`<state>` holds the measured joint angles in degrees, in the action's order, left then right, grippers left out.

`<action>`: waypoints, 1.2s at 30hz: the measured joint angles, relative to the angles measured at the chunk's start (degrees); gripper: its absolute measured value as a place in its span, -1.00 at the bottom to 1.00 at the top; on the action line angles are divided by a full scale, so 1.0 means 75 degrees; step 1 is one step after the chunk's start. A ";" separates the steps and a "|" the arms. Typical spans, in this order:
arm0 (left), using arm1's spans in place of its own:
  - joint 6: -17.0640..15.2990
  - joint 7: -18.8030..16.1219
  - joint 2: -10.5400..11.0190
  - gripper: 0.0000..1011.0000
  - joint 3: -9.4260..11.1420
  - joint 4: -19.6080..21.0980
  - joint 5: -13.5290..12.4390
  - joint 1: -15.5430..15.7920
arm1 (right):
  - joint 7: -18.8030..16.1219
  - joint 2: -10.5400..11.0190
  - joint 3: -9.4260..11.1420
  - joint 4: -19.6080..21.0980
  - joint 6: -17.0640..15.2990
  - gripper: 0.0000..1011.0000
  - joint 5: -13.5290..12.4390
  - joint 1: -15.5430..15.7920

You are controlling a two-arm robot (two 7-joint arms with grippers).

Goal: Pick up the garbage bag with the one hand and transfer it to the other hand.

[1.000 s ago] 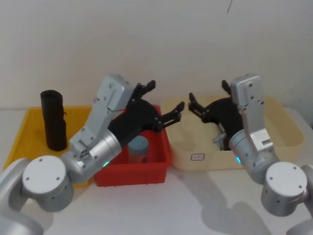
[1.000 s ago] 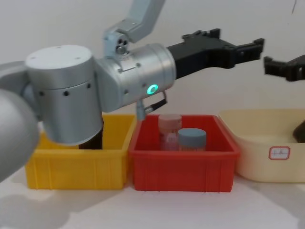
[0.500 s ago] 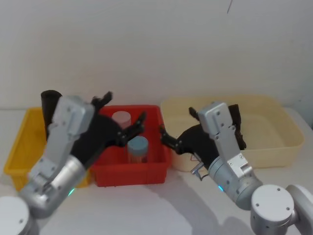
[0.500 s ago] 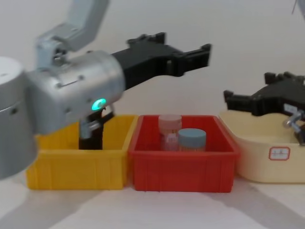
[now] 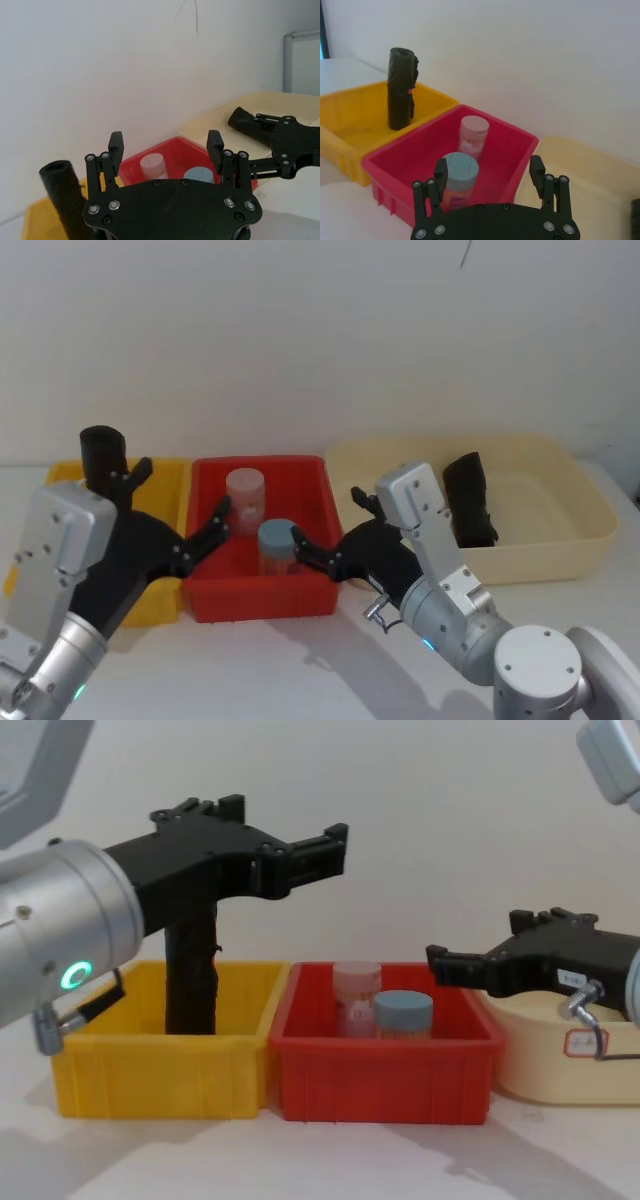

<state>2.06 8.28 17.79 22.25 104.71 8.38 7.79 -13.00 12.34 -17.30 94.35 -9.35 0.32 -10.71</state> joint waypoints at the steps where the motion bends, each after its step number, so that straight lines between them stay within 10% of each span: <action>1: -0.0009 -0.0040 0.0033 0.98 -0.0032 0.0080 -0.0014 -0.0078 | -0.0020 -0.0016 -0.0001 -0.0001 -0.0034 0.98 -0.0022 -0.0012; 36: -0.0088 -0.0353 0.0305 0.98 -0.0287 0.0699 -0.0121 -0.0684 | -0.0514 -0.0149 -0.0530 -0.0793 -0.0507 0.98 -0.0249 -0.0672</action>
<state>1.40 5.63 20.08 20.09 109.95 7.47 2.66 -16.86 11.22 -21.28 88.41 -13.15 -1.55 -15.75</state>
